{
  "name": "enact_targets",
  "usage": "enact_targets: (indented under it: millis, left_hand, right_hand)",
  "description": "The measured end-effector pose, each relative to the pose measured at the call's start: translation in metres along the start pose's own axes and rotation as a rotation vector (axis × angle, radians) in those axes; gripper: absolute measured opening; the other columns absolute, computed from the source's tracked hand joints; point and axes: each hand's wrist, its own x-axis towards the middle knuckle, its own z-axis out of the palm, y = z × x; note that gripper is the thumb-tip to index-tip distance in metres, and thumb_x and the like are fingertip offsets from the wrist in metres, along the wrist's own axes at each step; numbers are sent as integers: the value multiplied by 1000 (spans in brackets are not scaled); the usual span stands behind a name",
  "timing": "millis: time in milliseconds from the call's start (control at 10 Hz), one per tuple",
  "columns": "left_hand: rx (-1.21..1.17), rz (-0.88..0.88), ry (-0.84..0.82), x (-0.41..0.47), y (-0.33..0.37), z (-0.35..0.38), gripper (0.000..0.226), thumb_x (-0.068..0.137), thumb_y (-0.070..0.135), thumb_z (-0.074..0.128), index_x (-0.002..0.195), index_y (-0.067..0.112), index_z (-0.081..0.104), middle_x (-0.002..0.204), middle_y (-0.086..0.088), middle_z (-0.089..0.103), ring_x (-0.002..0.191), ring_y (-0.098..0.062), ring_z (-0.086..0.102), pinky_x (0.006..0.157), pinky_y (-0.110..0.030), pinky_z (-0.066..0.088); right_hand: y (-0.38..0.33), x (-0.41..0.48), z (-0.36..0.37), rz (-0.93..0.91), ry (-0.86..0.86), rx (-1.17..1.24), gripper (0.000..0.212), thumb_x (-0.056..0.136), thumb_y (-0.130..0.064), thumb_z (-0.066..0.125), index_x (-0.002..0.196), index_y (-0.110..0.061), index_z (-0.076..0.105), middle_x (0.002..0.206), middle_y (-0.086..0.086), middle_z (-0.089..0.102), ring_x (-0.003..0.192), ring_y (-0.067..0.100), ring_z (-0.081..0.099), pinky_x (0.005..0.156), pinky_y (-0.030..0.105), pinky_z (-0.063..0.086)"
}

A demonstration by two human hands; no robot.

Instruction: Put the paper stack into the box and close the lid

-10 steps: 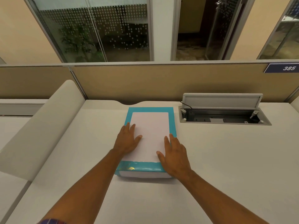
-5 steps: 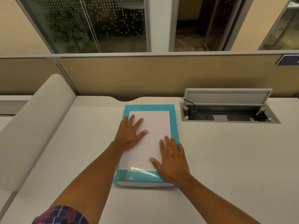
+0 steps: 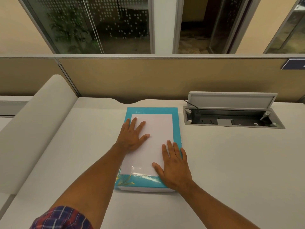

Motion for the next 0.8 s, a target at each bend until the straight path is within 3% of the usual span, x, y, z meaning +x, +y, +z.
enact_targets:
  millis: [200,500,700,800]
  left_hand:
    - [9,8,-12,-19,11,4,84,105,68,25,171,24,-2,180,-11,-14,166,-36,-11,136,-51,1]
    - [18,81,105,-80,47,44,84,107,66,18,170,16,-6,179,-12,-17,166,-31,-15,130,-41,-15]
    - [38,99,149,-109,76,51,92,103,71,16,169,12,-10,177,-12,-21,165,-32,-16,131,-43,-17]
    - [14,135,263,-119,93,48,95,101,75,19,170,14,-7,178,-8,-20,165,-31,-13,128,-43,-20]
  right_hand:
    - [6,-3,-1,-3,5,5,92,99,-76,17,168,-16,11,179,6,7,165,32,10,128,46,-3]
    - [43,-24,-16,69,-4,10,87,100,-69,18,169,-18,1,179,5,1,166,30,8,132,47,1]
    - [88,-49,-24,81,-12,-27,99,90,-82,-4,168,-21,-9,174,-2,-23,166,27,-8,129,44,-13]
    - [111,-59,-37,117,104,-38,103,86,-85,-12,167,-21,-10,170,-2,-29,164,28,-11,131,45,-9]
